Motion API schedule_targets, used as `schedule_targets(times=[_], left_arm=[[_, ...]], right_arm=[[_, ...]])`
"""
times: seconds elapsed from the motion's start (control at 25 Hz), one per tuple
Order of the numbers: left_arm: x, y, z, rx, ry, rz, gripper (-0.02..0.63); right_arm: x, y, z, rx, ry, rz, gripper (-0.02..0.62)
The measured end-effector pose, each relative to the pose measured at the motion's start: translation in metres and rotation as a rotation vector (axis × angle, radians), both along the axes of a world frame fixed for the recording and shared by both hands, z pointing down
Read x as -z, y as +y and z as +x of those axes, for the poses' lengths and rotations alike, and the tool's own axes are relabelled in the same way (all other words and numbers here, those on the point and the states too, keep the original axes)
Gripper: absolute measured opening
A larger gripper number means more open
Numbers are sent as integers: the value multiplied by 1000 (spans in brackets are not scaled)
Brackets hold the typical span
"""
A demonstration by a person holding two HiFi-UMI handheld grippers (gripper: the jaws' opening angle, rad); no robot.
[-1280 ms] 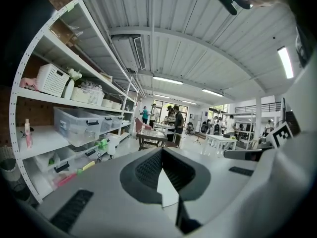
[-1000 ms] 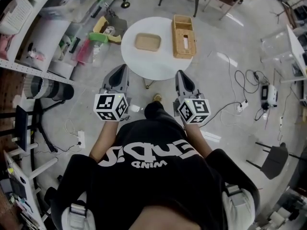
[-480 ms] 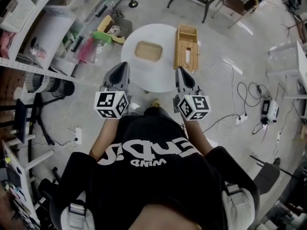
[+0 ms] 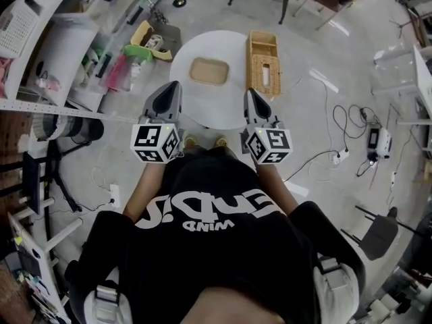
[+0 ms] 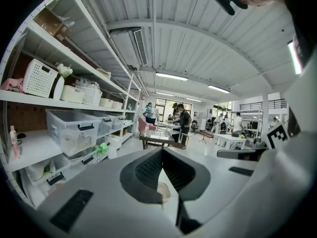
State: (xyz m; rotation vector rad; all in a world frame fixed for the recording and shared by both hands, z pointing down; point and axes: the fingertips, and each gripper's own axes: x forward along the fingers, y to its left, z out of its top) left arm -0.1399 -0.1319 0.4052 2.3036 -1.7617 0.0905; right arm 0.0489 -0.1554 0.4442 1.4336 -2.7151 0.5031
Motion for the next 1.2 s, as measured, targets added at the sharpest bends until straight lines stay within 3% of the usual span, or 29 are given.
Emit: schedule_targets(times=[0.32, 0.4, 0.76, 1.2], left_arm=[[-7, -22, -4, -71, 8, -12, 0], [-10, -27, -4, -80, 10, -15, 0], [-19, -49, -3, -106, 15, -23, 0], [-35, -64, -5, -117, -6, -57, 0]], right_arm=[[-15, -10, -10, -46, 35, -29, 15], [-16, -14, -12, -46, 24, -31, 47], [-39, -38, -27, -24, -37, -97, 302], [-123, -72, -45, -12, 13, -270, 313]])
